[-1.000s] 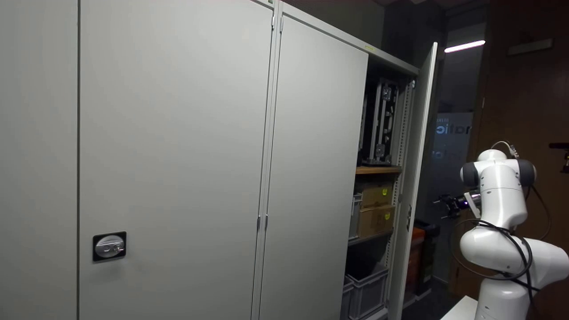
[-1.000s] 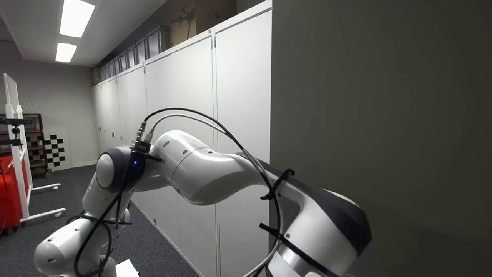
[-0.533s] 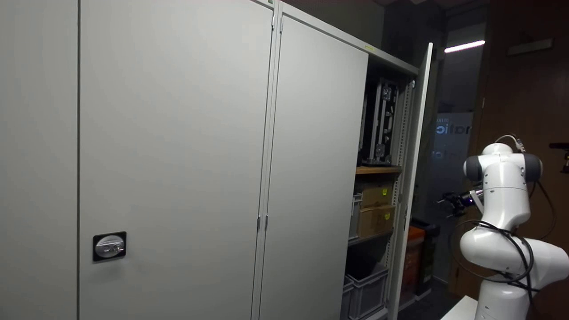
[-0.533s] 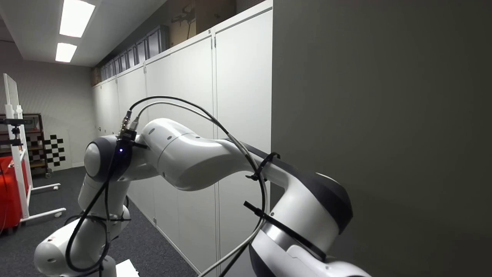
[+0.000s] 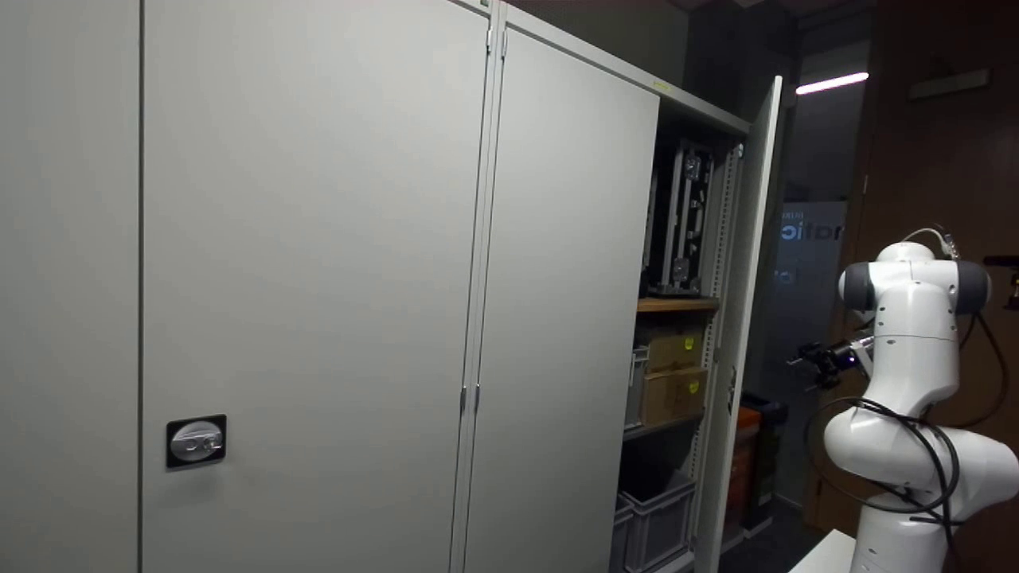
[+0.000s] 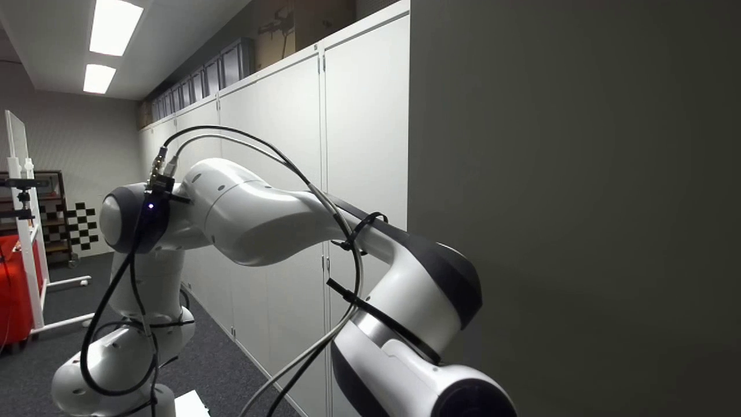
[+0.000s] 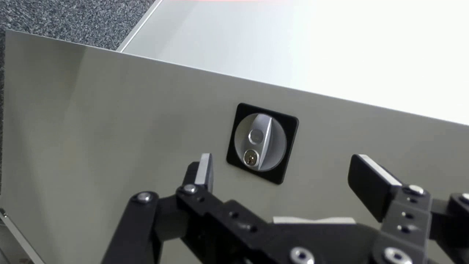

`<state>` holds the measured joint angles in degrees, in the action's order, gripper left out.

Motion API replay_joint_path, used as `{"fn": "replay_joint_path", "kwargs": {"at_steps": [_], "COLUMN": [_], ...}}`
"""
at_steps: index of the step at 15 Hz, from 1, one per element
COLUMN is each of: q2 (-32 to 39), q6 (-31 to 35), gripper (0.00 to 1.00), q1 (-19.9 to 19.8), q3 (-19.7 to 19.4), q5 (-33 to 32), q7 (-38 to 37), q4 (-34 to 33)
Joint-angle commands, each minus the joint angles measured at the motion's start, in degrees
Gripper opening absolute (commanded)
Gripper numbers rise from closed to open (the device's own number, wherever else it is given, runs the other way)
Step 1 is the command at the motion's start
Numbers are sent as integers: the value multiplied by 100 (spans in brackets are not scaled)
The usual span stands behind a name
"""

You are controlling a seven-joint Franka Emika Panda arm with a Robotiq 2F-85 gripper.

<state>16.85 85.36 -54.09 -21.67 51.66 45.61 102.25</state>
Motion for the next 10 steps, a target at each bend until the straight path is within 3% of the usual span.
{"fn": "replay_joint_path", "kwargs": {"at_steps": [1,10], "q2": [-810,-2081], "q6": [354,1454], "gripper": [100,100], "q1": [213,902], "q3": [-11,-33], "q5": [-286,-893], "q7": [204,75], "q4": [836,1985]}}
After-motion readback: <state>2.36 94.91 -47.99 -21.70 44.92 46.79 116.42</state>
